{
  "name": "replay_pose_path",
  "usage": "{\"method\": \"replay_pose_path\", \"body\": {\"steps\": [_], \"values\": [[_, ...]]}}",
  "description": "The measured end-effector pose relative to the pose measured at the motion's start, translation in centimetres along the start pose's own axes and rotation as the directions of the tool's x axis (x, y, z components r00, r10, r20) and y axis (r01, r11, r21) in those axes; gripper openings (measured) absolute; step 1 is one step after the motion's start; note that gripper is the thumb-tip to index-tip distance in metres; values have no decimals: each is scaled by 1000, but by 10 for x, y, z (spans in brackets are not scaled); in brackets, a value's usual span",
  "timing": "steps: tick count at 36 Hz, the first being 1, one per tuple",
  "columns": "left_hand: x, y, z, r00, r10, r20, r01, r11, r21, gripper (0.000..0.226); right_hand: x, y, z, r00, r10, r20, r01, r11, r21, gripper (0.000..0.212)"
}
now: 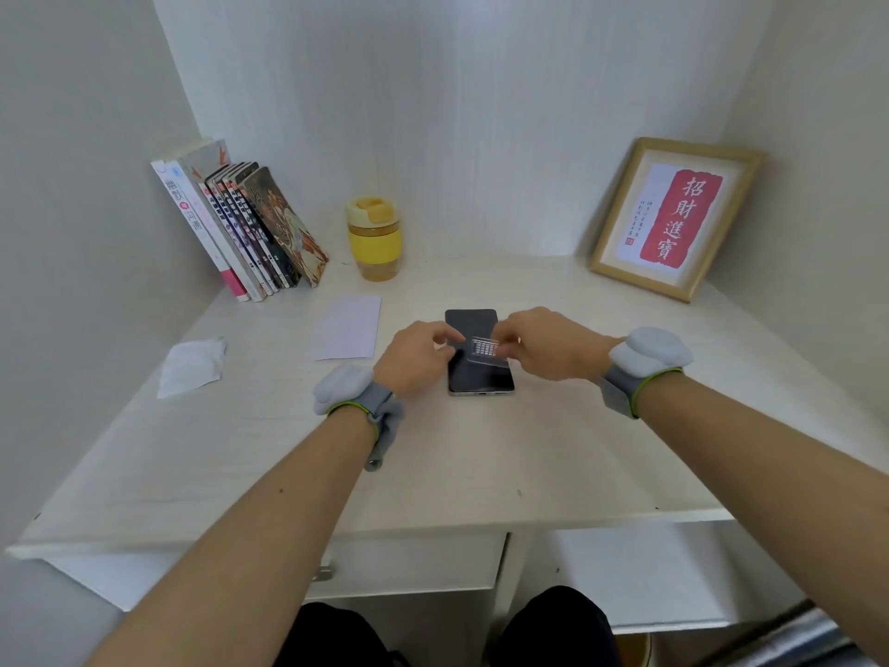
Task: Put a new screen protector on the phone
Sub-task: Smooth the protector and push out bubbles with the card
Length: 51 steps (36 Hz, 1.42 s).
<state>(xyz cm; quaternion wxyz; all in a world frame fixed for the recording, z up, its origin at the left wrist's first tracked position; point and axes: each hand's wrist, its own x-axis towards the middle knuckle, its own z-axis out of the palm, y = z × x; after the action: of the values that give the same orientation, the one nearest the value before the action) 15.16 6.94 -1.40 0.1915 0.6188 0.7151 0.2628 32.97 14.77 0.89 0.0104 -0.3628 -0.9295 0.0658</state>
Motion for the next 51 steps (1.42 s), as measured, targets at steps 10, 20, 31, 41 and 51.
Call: {"method": "replay_pose_path", "body": {"steps": [10, 20, 31, 41, 51], "values": [[-10, 4, 2, 998, 70, -3, -70, 994, 87, 24, -9, -16, 4, 996, 6, 88, -10, 999, 39, 13], [-12, 3, 2, 999, 42, 1, -42, 999, 32, 24, -5, -24, 3, 994, 19, 110, -25, 998, 49, 18], [-11, 3, 2, 999, 46, 8, -46, 998, 35, 25, -3, -23, 4, 993, 22, 112, -31, 997, 71, 17], [-8, 1, 2, 999, 29, 20, -30, 999, 36, 27, 0, -26, 4, 992, 22, 128, -34, 995, 92, 15], [-6, 1, 1, 999, 16, 31, -17, 999, 39, 30, -1, -28, 4, 994, 30, 108, -42, 993, 112, 17]]}}
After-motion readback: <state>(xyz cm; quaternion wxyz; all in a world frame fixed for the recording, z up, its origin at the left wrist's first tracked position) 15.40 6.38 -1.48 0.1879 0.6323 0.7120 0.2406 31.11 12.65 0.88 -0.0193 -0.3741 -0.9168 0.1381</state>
